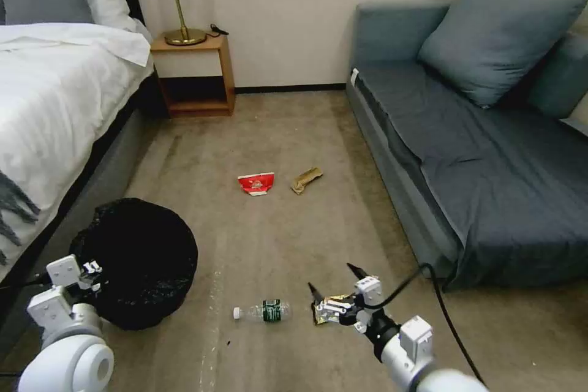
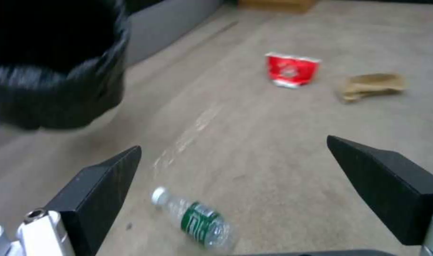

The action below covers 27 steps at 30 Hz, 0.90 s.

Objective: Pick up the trash bin, then pick up the garbage on the floor and place it into the trash bin.

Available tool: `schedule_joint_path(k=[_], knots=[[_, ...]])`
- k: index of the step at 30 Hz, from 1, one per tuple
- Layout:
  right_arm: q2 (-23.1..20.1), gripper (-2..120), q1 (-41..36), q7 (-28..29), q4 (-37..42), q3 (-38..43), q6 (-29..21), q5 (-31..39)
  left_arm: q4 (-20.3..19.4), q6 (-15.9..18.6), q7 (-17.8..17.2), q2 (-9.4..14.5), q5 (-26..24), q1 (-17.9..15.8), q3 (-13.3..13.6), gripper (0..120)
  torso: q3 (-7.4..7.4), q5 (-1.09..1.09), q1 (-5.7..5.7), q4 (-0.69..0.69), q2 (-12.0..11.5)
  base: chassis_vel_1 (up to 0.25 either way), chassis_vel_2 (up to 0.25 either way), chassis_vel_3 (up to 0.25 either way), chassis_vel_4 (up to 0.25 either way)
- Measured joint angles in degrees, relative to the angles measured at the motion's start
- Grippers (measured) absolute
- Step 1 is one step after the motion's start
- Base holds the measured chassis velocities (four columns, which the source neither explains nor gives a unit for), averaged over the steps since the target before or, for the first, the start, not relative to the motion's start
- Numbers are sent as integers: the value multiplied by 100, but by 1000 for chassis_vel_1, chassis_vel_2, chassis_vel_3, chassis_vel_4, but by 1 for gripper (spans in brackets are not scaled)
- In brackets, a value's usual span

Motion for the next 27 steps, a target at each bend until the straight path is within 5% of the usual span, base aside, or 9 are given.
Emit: schedule_joint_path(k=[11, 27], knots=[[-465, 100, 1951, -300, -1599, -1181, -306, 111, -65, -108, 127, -215, 222, 263, -98, 7, 0, 0, 0, 0, 0, 0, 0, 0, 0], [65, 100, 4131, -840, -4387, -3217, 257, -659, -254, -248, 203, -826, 803, 339, 30, 7, 1, -2, 0, -1, 0, 0, 0, 0, 0]])
